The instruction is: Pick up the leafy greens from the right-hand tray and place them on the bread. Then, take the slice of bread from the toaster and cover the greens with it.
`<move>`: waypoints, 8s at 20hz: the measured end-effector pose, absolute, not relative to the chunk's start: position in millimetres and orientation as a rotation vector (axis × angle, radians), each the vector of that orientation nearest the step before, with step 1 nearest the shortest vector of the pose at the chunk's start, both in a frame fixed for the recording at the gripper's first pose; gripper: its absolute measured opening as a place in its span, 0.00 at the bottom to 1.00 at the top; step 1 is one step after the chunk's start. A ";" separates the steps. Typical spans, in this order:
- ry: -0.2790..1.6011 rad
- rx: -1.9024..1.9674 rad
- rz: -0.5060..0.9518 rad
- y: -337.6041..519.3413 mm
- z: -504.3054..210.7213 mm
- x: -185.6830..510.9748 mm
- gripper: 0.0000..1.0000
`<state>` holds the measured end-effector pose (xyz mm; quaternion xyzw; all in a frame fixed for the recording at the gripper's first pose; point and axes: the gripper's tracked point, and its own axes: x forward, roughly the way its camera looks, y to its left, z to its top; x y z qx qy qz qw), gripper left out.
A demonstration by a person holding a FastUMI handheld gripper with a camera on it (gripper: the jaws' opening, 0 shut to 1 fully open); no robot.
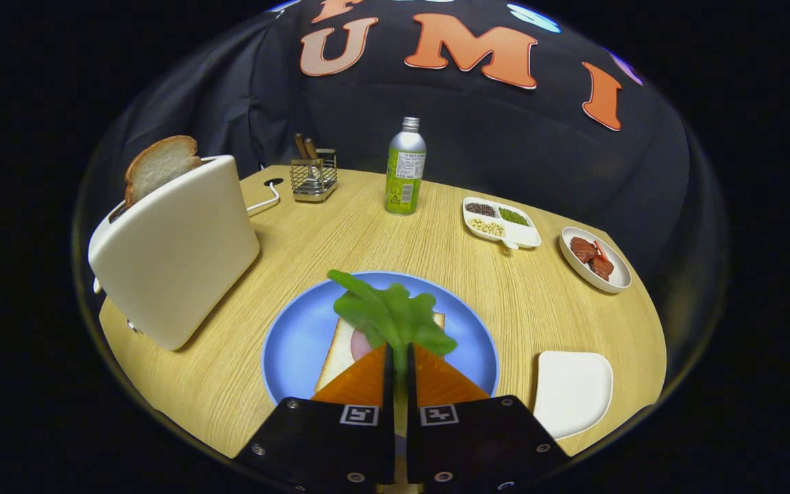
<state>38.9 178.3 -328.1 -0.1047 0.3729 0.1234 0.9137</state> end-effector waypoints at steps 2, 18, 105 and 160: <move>0.782 -0.211 0.252 177.8 -331.2 35.4 0.12; 0.725 -0.160 0.127 159.0 -292.7 31.1 0.98; 0.457 -0.061 0.324 339.1 -129.0 56.7 0.06; 0.723 -0.087 0.175 97.8 -275.3 86.1 0.59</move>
